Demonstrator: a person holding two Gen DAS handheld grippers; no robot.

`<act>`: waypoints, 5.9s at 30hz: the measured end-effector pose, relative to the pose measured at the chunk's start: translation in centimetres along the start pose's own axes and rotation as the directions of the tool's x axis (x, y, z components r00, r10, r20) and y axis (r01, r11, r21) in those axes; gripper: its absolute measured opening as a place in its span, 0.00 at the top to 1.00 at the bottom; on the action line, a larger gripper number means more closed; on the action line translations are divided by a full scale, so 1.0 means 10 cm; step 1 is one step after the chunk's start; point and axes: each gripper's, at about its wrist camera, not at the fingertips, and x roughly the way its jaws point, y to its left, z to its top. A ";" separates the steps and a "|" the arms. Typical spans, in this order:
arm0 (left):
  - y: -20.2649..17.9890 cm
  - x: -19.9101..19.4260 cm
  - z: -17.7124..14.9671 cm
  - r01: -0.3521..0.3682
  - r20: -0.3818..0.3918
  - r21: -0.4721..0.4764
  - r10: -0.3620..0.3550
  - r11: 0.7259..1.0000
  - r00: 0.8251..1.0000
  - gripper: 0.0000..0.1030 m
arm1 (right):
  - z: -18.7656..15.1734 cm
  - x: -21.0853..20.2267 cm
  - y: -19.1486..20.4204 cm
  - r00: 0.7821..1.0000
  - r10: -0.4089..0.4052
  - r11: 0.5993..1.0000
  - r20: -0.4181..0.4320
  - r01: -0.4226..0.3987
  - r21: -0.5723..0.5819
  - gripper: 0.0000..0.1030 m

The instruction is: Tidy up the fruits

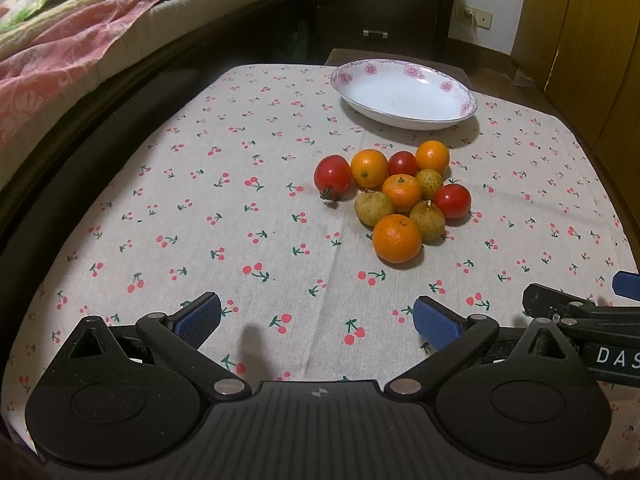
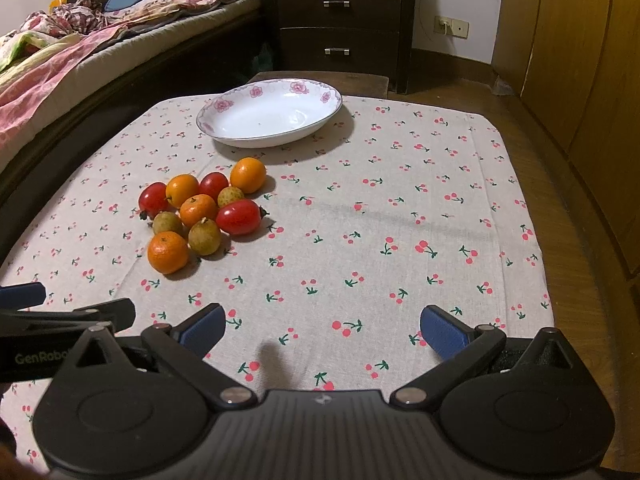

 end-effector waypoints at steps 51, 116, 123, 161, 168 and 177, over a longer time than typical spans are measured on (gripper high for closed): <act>-0.17 0.28 0.25 0.038 -0.008 0.017 -0.038 0.999 0.999 0.02 | 0.23 0.19 -0.11 0.997 0.048 0.998 -0.060 -0.046 0.039 0.14; -0.02 0.56 0.47 0.079 -0.091 0.059 -0.074 0.995 0.993 0.30 | 0.71 0.68 0.09 0.954 0.282 0.928 -0.104 -0.298 -0.221 0.70; -0.04 0.57 0.48 0.090 -0.089 0.059 -0.085 0.994 0.992 0.26 | 0.79 0.78 0.13 0.954 0.287 0.931 -0.085 -0.299 -0.209 0.54; -0.06 0.47 0.41 0.107 -0.079 0.071 -0.102 0.992 0.992 0.59 | 0.54 0.59 -0.08 0.959 0.273 0.934 -0.076 -0.283 -0.218 0.64; -0.04 0.37 0.46 0.162 -0.071 0.038 -0.159 0.986 0.985 0.59 | 0.56 0.50 -0.09 0.956 0.289 0.934 -0.053 -0.294 -0.201 0.64; -0.04 0.31 0.64 0.201 -0.041 -0.003 -0.201 0.980 0.979 0.59 | 0.64 0.41 -0.08 0.949 0.314 0.930 -0.020 -0.312 -0.194 0.64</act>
